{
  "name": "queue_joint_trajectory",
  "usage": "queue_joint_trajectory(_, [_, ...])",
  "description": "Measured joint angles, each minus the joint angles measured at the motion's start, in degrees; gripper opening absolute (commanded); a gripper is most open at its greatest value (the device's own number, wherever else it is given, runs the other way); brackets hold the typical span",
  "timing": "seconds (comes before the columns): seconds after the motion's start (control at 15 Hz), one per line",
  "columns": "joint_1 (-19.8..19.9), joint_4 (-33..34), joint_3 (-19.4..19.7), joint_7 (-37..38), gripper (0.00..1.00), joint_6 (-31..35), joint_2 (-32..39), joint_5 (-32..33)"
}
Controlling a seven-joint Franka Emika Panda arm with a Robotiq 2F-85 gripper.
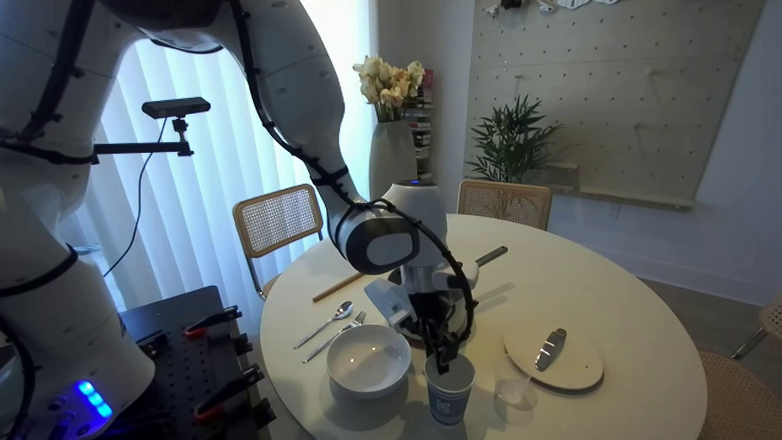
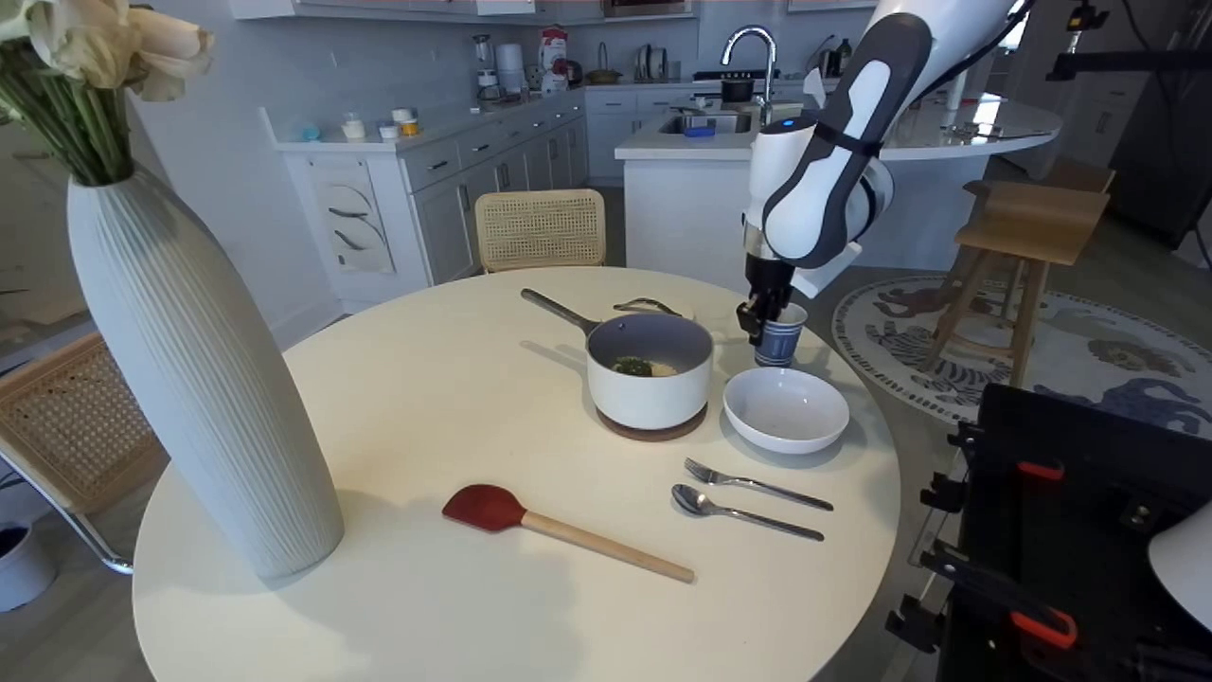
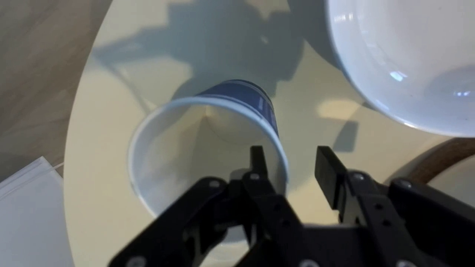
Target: Swap the places of the cup and the cutlery
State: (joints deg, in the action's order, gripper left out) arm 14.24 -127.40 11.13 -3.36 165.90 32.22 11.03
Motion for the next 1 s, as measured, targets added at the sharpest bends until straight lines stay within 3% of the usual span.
queue_joint_trajectory(0.27, [0.2, 0.0, -0.4, -0.2, 1.00, -0.1, 0.0, -0.1])
queue_joint_trajectory(1.0, [0.5, 0.3, -2.9, -4.2, 1.00, -7.1, -5.3, -2.5])
